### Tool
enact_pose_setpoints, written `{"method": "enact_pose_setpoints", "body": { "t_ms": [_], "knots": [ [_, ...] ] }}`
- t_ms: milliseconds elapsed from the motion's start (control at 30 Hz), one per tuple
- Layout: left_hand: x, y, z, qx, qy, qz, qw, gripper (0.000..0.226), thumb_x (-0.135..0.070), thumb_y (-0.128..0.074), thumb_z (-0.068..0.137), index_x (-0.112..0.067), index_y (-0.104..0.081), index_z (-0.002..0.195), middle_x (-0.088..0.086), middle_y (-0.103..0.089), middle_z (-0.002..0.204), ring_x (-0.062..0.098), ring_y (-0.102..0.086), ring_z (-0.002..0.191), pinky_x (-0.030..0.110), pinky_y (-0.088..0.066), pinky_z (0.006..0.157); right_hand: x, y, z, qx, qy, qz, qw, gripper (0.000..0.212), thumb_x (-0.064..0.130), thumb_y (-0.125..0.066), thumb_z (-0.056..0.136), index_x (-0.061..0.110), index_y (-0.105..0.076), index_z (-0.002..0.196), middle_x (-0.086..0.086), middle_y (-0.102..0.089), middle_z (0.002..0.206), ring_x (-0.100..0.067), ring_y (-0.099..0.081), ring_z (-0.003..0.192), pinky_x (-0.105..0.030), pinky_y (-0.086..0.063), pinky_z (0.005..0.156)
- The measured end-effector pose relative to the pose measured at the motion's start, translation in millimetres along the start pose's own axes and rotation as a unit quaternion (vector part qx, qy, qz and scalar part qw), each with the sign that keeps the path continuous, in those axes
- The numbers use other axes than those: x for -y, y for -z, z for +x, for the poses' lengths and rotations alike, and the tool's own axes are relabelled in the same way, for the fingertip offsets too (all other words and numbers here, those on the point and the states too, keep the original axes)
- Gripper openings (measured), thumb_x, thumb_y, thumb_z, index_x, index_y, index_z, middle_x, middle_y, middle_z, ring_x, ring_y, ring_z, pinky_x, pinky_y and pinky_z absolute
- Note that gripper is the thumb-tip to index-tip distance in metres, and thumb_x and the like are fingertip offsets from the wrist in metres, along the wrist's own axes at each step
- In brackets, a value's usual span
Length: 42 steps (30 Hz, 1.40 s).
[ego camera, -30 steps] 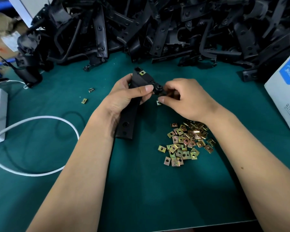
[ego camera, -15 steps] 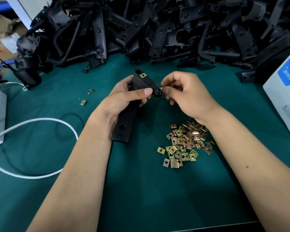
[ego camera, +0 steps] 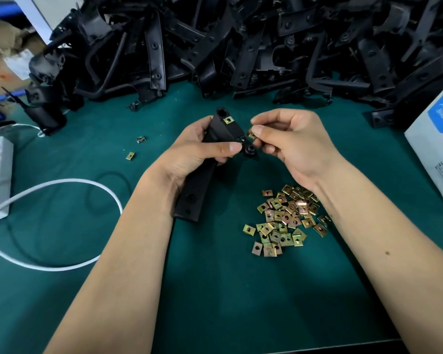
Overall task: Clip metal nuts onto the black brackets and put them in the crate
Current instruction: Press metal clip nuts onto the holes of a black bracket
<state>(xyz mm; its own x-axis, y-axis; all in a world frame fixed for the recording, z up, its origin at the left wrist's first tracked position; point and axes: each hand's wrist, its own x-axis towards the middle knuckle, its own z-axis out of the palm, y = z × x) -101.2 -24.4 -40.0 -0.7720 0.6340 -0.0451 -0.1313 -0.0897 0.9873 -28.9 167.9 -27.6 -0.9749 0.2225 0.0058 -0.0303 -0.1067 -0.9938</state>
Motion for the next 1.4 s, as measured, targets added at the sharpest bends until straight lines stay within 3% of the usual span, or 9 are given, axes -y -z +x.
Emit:
{"method": "enact_pose_setpoints", "body": {
  "t_ms": [233, 333, 500, 767, 1133, 1267, 1400],
  "knots": [
    [-0.2, -1.9, 0.3, -0.006, -0.003, 0.005, 1.000, 0.034, -0.004, -0.080, 0.073, -0.009, -0.059, 0.100, -0.001, -0.064, 0.077, 0.010, -0.053, 0.058, 0.021, -0.046, 0.057, -1.9, -6.4, -1.6, -0.040, -0.012, 0.029, 0.999, 0.014, -0.003, -0.076, 0.087, 0.001, -0.072, 0.099, -0.011, -0.071, 0.082, -0.013, -0.066, 0.068, -0.021, -0.045, 0.055],
    [0.1, -2.5, 0.1, -0.006, -0.004, 0.011, 1.000, 0.034, -0.004, -0.080, 0.073, -0.010, -0.060, 0.100, -0.001, -0.064, 0.076, 0.011, -0.054, 0.059, 0.021, -0.047, 0.057, -2.4, -9.0, -2.4, -0.048, -0.024, 0.006, 0.999, 0.014, 0.005, -0.082, 0.084, 0.009, -0.074, 0.096, -0.005, -0.075, 0.084, -0.013, -0.069, 0.075, -0.025, -0.053, 0.062],
    [0.2, -1.2, 0.7, -0.010, -0.005, 0.016, 1.000, 0.032, -0.006, -0.081, 0.073, -0.012, -0.062, 0.098, 0.001, -0.065, 0.080, 0.012, -0.052, 0.060, 0.021, -0.047, 0.058, -0.7, -9.3, -3.0, -0.069, -0.032, 0.077, 0.994, 0.014, -0.004, -0.078, 0.085, 0.004, -0.071, 0.095, -0.013, -0.074, 0.088, -0.021, -0.074, 0.081, -0.029, -0.061, 0.071],
    [-0.5, -3.2, 0.7, -0.017, -0.003, 0.032, 0.999, 0.030, -0.007, -0.081, 0.073, -0.013, -0.063, 0.096, 0.000, -0.065, 0.080, 0.010, -0.054, 0.061, 0.021, -0.047, 0.060, -1.9, -14.3, -4.8, -0.094, -0.048, 0.093, 0.990, 0.016, -0.004, -0.081, 0.082, 0.005, -0.070, 0.089, -0.009, -0.071, 0.079, -0.016, -0.073, 0.069, -0.022, -0.056, 0.059],
    [-1.1, -9.9, -0.4, -0.043, -0.010, 0.051, 0.998, 0.037, -0.011, -0.085, 0.069, -0.012, -0.061, 0.098, -0.002, -0.071, 0.079, 0.011, -0.065, 0.067, 0.021, -0.051, 0.061, -6.2, -17.5, -6.2, -0.120, -0.004, 0.007, 0.993, 0.017, 0.002, -0.086, 0.079, 0.011, -0.072, 0.083, -0.005, -0.074, 0.076, -0.018, -0.072, 0.072, -0.025, -0.056, 0.064],
    [2.7, -16.6, 2.8, -0.083, -0.017, 0.052, 0.995, 0.033, -0.002, -0.084, 0.079, -0.010, -0.063, 0.103, -0.002, -0.072, 0.079, 0.011, -0.065, 0.068, 0.022, -0.052, 0.061, -5.3, -19.6, -5.7, -0.134, 0.003, -0.004, 0.991, 0.012, 0.004, -0.084, 0.081, 0.009, -0.074, 0.085, -0.010, -0.076, 0.085, -0.026, -0.076, 0.083, -0.033, -0.062, 0.074],
    [1.8, -16.2, 5.5, -0.143, -0.024, 0.025, 0.989, 0.024, -0.003, -0.079, 0.086, -0.011, -0.060, 0.099, 0.000, -0.067, 0.077, 0.012, -0.055, 0.062, 0.025, -0.047, 0.059, -1.3, -20.1, -4.9, -0.066, 0.000, 0.079, 0.995, 0.005, 0.003, -0.070, 0.095, 0.000, -0.073, 0.098, -0.021, -0.075, 0.105, -0.031, -0.075, 0.101, -0.036, -0.063, 0.077]
  ]
}}
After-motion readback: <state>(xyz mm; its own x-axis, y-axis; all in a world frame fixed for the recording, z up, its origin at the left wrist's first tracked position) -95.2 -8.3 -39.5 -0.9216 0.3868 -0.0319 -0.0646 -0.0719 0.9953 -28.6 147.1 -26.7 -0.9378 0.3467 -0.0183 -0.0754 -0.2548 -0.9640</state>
